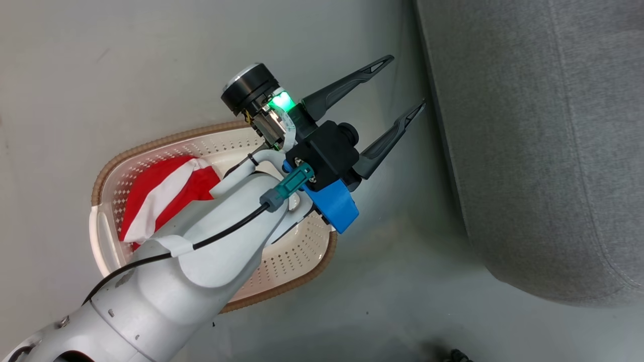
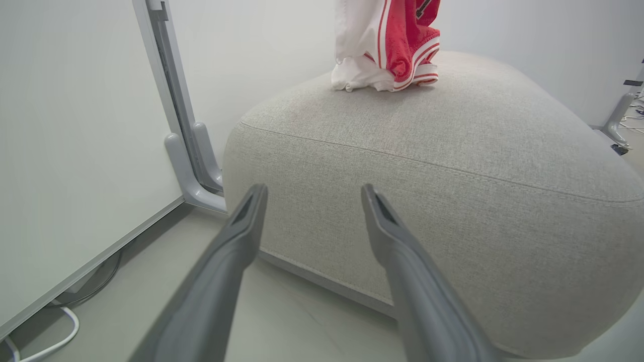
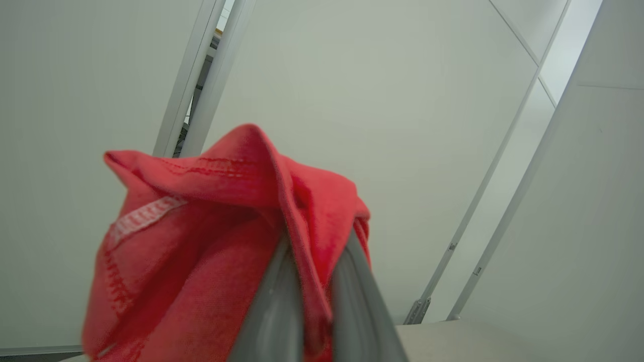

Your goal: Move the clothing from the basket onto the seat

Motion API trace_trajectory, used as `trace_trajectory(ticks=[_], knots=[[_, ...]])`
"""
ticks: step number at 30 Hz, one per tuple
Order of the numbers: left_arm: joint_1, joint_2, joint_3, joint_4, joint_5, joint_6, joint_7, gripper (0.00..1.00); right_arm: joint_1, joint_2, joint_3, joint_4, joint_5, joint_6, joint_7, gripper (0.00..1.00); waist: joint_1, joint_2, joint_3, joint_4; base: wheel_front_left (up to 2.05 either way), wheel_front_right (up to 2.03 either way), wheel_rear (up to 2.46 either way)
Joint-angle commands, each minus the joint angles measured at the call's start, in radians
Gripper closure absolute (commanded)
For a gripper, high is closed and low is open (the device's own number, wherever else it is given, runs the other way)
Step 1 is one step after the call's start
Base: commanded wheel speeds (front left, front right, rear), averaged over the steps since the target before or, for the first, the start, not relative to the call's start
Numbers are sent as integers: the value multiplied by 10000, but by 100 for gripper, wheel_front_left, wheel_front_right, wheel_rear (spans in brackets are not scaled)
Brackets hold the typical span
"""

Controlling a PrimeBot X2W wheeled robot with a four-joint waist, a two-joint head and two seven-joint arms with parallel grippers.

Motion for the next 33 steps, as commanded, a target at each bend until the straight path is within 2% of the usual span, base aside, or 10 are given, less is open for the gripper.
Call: trace_trajectory(ticks=[1,13,18,19,20,21,22,26,33], knots=[[-163,0,-40,12,24,-9,-31,0,35,29,-72,334,4,1,-12,100,-3,0,155,97,0,0,0],[-185,-7,-95,98,-83,-9,-82,0,1742,901,-582,3039,10,1,-9,100,-3,0,122,296,0,0,0],[-82,45,-87,114,-77,34,-83,0,1974,1166,-596,3836,-16,1,-10,100,-3,0,-23,263,0,0,0],[-60,43,-91,116,-78,43,-85,0,1967,1228,-546,3958,22,1,-9,96,-3,0,-53,245,0,0,0],[-31,55,-98,132,-77,54,-86,0,1934,1294,-491,4092,64,1,-9,60,-3,0,-101,221,0,0,0],[-3,56,-108,143,-84,52,-88,0,1894,1310,-426,4138,83,1,-10,8,-3,0,-157,206,0,0,0],[14,32,-121,150,-98,52,-89,0,1889,1286,-405,4191,119,1,-10,0,-3,0,-217,211,0,0,0],[157,-87,-18,74,-168,107,-93,0,2331,1299,-384,3959,230,1,-10,0,-3,0,-559,284,0,0,0],[753,-116,276,24,-240,170,-96,0,3732,1734,-260,3041,126,1,-10,0,-3,0,-1449,260,0,0,0]])
